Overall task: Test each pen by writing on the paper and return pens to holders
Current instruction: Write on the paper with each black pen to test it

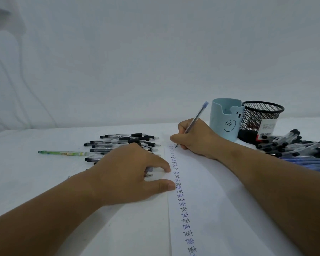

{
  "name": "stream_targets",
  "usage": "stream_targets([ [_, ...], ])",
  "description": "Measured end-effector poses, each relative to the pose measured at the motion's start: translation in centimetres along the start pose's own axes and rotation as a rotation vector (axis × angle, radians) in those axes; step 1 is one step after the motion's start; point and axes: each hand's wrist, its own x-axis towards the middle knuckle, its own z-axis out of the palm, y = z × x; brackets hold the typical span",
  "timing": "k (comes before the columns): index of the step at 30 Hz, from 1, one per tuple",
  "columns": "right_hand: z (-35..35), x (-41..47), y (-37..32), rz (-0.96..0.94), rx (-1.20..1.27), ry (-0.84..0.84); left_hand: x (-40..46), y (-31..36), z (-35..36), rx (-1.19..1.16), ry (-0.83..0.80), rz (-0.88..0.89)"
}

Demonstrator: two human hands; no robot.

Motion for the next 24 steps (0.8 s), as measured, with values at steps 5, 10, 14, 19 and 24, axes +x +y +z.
stream_targets([
  [5,0.09,0.13,0.0,-0.018,-0.038,-0.004,0.05,-0.02,0.01,-0.001,0.002,0.01],
  [10,0.04,0.08,0.08,-0.023,-0.041,-0.03,-0.03,-0.14,0.11,-0.008,0.02,0.01],
  [14,-0.01,0.27,0.2,-0.014,-0.022,-0.02,0.01,-0.03,0.06,-0.002,0.008,0.007],
  [19,0.12,0.24,0.35,-0.028,-0.031,-0.033,-0.02,0.04,-0.01,-0.005,-0.004,0.001],
  [24,0.23,0.29,0.09,-0.046,-0.062,0.0,0.0,0.23,-0.08,-0.012,-0.014,-0.009],
])
